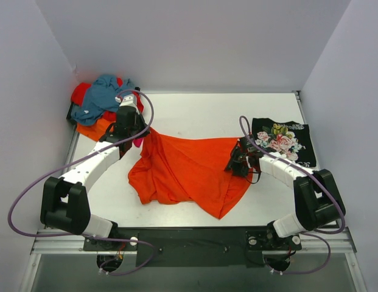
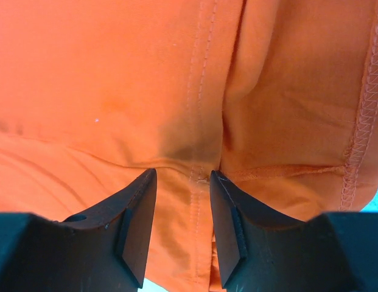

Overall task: Fold and stack the t-shirts
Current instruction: Flatten out the tshirt

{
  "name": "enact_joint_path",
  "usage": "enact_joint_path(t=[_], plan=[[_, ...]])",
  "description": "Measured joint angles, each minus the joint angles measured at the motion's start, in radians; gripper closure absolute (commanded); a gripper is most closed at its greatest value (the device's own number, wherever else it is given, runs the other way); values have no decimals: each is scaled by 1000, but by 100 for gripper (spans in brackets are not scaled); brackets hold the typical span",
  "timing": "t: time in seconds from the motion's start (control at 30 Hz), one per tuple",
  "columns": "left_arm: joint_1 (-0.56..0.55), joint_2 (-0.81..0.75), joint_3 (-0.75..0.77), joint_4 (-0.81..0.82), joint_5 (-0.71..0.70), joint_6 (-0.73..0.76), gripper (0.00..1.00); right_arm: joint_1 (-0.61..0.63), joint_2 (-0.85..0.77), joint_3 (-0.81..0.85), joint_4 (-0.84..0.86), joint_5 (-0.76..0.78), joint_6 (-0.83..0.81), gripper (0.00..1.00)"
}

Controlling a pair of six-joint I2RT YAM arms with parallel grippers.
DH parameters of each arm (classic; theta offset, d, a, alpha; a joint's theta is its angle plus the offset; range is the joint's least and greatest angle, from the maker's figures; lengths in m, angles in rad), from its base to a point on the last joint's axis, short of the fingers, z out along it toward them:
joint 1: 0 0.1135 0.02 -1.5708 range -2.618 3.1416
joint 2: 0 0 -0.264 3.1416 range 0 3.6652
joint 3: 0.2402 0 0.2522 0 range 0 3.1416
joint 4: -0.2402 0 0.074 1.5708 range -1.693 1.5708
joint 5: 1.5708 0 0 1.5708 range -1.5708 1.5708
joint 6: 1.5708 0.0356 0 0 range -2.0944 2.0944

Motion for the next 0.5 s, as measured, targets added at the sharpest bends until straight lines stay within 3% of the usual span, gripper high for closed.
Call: enact_joint_path(t=[0.5], plan=[[0, 0, 0, 0, -10, 0, 100, 0, 24, -4, 4, 19, 0, 62]])
